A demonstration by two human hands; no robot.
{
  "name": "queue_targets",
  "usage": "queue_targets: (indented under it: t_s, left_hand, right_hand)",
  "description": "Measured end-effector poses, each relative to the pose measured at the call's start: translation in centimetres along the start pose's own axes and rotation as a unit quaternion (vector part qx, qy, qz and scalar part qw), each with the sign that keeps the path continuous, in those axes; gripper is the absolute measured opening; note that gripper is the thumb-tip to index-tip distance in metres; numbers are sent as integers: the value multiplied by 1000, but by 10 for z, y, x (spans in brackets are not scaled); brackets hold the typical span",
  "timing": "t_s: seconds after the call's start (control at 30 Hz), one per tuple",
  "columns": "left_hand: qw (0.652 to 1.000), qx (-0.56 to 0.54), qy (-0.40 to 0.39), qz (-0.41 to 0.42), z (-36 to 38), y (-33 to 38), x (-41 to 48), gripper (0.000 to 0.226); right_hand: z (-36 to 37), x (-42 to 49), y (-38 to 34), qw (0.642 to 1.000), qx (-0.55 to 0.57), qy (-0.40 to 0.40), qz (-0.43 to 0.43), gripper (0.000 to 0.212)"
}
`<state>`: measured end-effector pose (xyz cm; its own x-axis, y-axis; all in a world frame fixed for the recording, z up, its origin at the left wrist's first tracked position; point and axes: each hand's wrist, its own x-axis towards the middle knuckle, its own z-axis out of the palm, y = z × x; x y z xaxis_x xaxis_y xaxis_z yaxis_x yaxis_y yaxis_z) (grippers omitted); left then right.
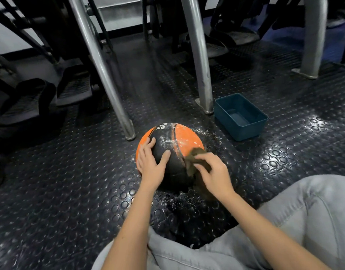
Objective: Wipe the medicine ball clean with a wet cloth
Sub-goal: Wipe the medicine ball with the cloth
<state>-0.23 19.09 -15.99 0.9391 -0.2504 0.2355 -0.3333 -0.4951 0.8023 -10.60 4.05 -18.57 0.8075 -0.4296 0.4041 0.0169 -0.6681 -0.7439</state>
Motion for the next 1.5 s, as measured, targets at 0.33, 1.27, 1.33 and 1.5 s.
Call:
queue_targets:
  t_s: [0.33,1.27,1.33,1.5]
  left_hand:
    - [998,-12,61,21,6,-3,-8,64]
    - [997,11,34,64,12,-2,-14,67]
    - [997,7,21,67,11,0,-15,66]
    - [997,25,-19,77,13,5,-16,72]
  right_hand:
    - [2,33,-43,993,-35,20,-115,25]
    - [-6,15,-13,985,-85,39,-148,24]
    - [-4,18,0,976,-113,31,-184,22]
    - [-28,38,47,989,-73,20,127,24]
